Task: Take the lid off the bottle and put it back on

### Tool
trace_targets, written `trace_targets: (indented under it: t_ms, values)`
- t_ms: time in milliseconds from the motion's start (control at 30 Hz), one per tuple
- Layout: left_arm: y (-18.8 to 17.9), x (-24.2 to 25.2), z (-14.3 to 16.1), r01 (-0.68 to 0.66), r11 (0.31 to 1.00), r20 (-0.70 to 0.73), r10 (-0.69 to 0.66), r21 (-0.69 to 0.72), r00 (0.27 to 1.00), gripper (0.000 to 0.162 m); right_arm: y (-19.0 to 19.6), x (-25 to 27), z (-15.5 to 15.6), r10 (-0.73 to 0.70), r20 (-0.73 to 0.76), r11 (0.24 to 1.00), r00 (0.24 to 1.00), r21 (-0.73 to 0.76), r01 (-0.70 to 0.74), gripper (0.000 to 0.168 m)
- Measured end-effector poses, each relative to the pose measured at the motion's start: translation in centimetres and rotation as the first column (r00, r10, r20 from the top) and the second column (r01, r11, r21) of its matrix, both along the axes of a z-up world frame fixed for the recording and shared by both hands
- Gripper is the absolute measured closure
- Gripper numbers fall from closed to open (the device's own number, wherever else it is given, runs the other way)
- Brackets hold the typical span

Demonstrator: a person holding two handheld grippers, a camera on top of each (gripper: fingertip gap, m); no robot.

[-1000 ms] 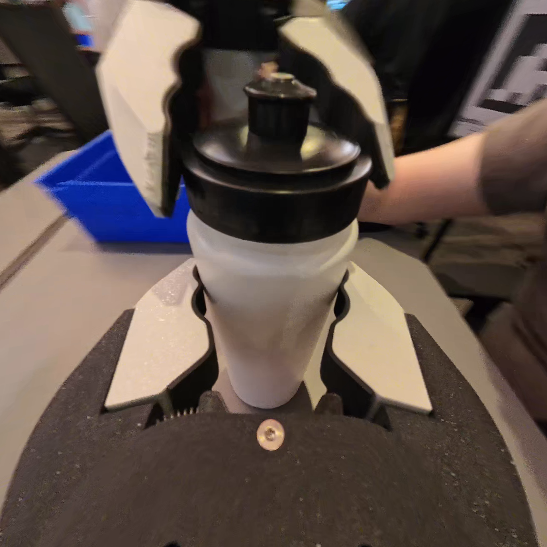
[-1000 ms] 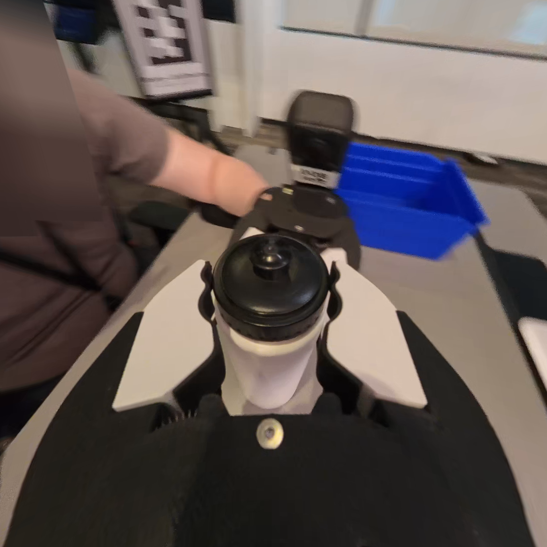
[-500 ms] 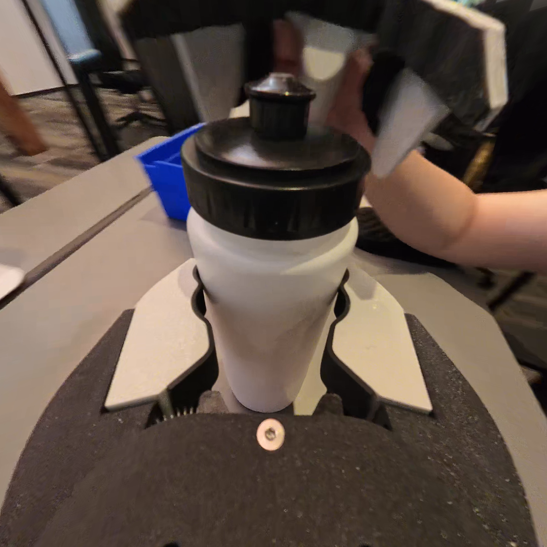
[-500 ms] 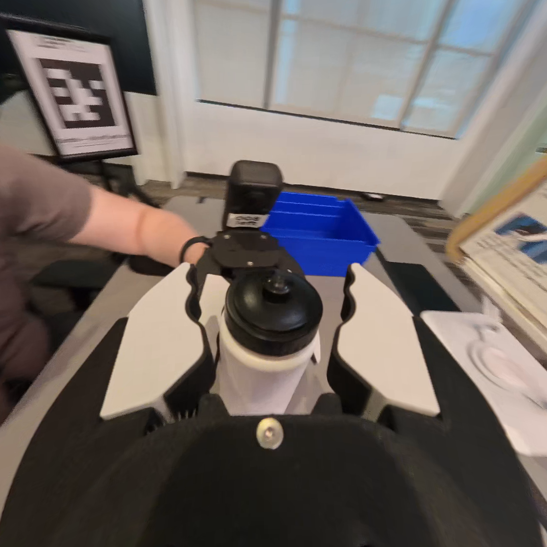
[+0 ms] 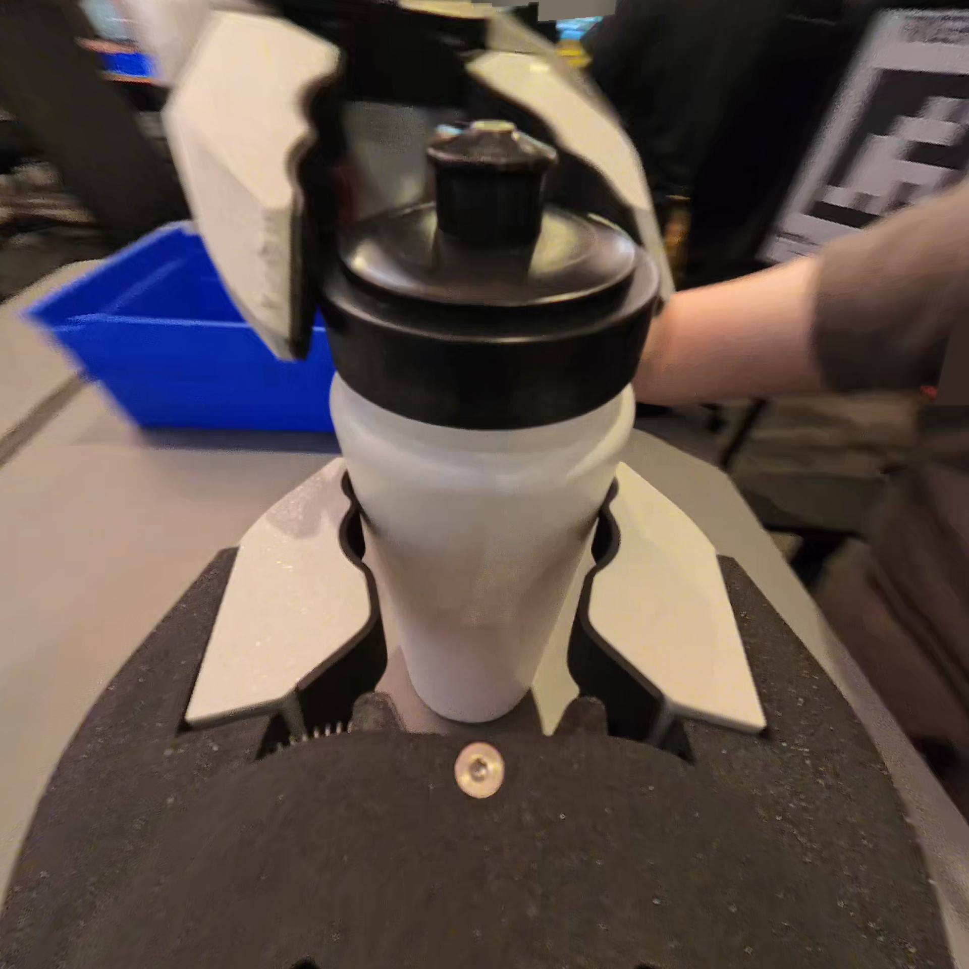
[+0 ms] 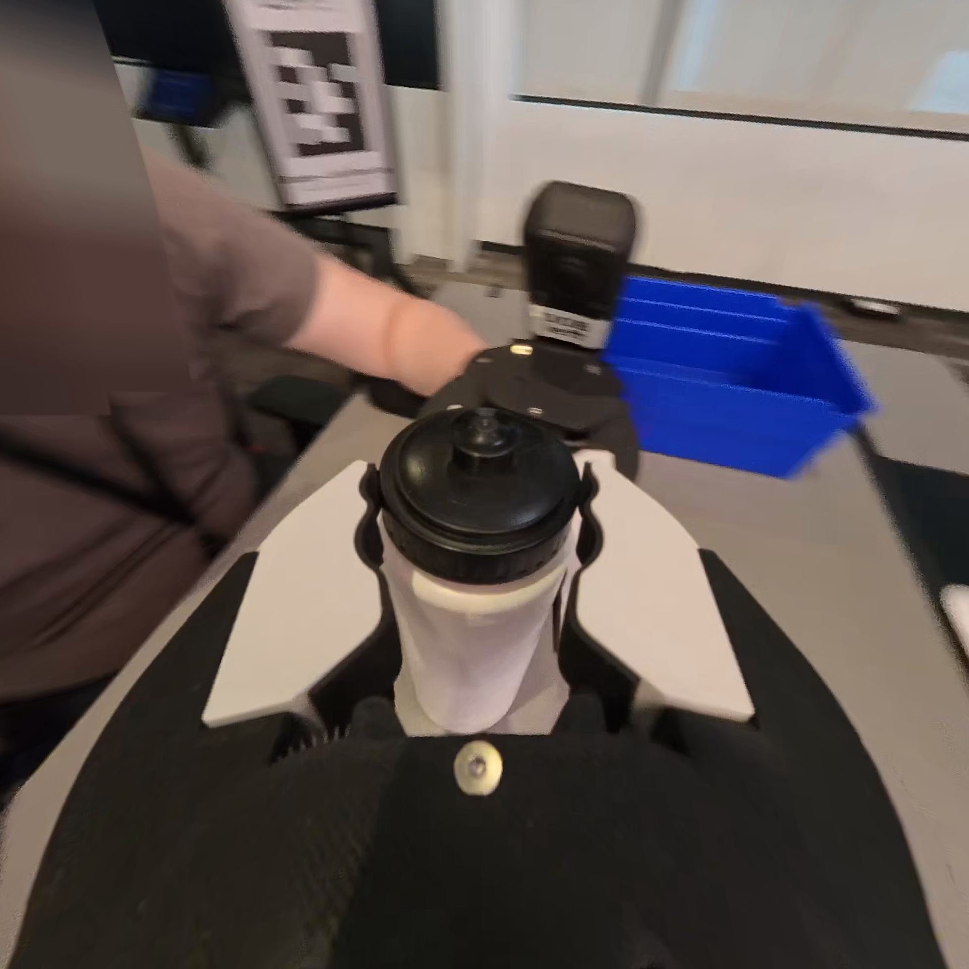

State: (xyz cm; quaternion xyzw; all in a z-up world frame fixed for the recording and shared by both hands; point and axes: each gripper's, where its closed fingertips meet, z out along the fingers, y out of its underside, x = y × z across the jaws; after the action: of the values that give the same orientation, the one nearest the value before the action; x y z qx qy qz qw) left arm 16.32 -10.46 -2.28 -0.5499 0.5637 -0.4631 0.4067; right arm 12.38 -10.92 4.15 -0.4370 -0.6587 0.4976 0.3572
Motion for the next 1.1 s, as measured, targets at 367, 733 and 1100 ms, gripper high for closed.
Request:
trace_targets:
  t_ms: [367, 733, 1100]
  values:
    - [-1.5, 0.7, -0.2, 0.042, 0.998, -0.025, -0.042, 0.036, 0.999, 0.076, -0.5, -0.6, 0.7, 0.013, -0.072, 0.999, 0.997, -0.041, -0.016, 0.07]
    - [7.9, -2.6, 0.1, -0.479, 0.878, 0.022, 0.479, 0.003, 0.877, 0.075, 8.6, -2.3, 0.0, -0.568, -0.053, 0.823, 0.822, 0.003, 0.569, 0.076]
    - [-1.8, -0.2, -0.3, 0.11, 0.993, -0.059, -0.107, 0.051, 0.993, 0.075, -2.0, 0.0, 0.0, 0.154, -0.057, 0.984, 0.986, -0.077, -0.158, 0.094]
